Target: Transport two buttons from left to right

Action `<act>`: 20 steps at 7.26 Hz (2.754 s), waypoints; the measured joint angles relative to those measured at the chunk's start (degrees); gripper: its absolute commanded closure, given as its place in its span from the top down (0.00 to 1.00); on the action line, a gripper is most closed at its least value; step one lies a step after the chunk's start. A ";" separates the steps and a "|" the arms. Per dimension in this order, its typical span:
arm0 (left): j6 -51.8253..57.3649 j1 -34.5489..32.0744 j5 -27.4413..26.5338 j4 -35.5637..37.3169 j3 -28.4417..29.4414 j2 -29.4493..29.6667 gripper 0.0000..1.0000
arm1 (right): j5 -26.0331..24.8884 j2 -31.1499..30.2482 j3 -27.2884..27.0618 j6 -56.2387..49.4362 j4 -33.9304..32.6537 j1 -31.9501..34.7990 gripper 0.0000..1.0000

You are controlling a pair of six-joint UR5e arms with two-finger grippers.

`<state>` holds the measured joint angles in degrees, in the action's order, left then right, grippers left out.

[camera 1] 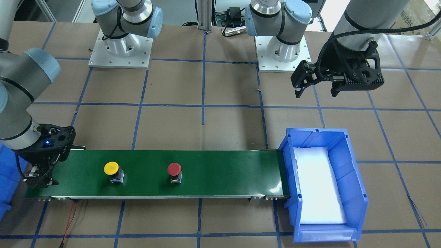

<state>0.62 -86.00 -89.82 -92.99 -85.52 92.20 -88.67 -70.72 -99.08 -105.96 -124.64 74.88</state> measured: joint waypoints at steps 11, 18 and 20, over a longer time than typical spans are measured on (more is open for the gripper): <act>-0.09 -0.12 -0.10 1.76 -0.09 0.00 1.00 | 3.13 1.32 -0.75 0.85 -2.70 0.25 0.98; -0.04 -0.13 -0.04 1.83 -0.09 0.00 1.00 | 2.80 1.22 -0.51 1.11 -1.12 0.35 0.99; -0.07 -0.13 -0.01 1.77 -0.09 0.00 1.00 | 2.71 1.30 -0.34 1.09 -1.05 0.34 0.99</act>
<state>0.56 -86.13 -89.83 -91.22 -85.60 92.20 -85.96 -69.42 -99.42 -104.87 -125.69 75.22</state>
